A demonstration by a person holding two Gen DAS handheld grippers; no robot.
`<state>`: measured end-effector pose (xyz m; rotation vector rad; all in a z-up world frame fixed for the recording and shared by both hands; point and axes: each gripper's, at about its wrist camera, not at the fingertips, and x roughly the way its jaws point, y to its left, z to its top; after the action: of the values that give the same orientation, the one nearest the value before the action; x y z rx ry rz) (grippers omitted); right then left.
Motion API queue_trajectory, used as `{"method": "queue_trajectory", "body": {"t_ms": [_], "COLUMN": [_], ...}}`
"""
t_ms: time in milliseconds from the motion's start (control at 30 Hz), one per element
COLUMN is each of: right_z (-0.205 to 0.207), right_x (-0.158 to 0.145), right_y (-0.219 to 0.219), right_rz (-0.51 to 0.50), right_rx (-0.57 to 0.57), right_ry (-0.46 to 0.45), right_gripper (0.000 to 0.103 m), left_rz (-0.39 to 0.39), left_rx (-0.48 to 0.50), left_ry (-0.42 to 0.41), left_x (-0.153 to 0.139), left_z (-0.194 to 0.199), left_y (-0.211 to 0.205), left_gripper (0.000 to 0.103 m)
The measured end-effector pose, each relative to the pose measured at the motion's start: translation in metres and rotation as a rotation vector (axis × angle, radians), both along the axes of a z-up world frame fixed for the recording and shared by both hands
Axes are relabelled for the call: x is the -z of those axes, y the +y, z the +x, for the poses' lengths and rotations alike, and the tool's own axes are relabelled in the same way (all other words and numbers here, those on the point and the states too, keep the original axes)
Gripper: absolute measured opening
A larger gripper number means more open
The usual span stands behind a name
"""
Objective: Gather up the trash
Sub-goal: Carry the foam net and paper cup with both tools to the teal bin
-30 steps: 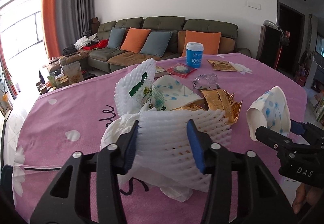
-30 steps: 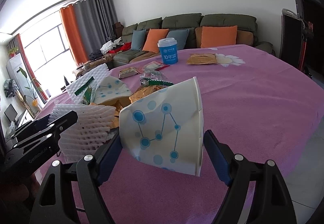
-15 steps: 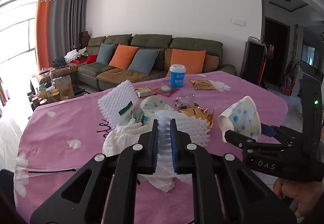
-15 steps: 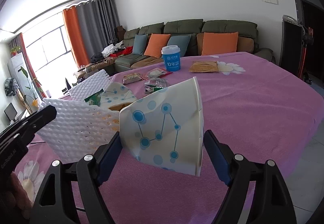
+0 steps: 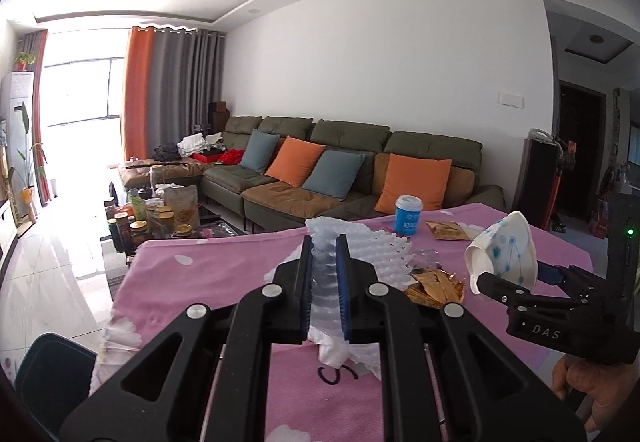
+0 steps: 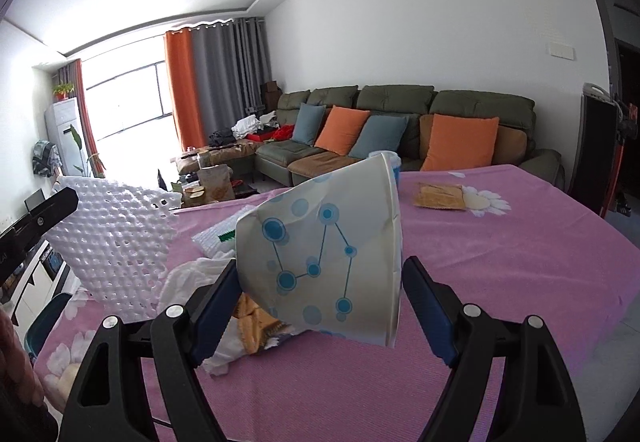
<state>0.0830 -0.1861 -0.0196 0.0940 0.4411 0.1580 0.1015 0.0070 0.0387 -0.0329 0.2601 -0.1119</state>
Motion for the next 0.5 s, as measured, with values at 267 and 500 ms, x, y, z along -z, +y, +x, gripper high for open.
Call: {"method": "queue_trajectory", "body": {"t_ms": [267, 500], "right_z": [0.005, 0.009], "right_x": [-0.022, -0.031], "right_y": [0.050, 0.107], "right_rz": [-0.011, -0.031], "right_rx": [-0.185, -0.374], "right_ry": [-0.063, -0.078], "right_gripper": [0.078, 0.078], "left_rz": [0.020, 0.042], "left_rx": [-0.205, -0.406], "left_ry": [-0.033, -0.035], "left_x": [-0.014, -0.020], "left_z": [-0.041, -0.082], "left_y": [0.062, 0.130], "left_gripper": [0.011, 0.011]}}
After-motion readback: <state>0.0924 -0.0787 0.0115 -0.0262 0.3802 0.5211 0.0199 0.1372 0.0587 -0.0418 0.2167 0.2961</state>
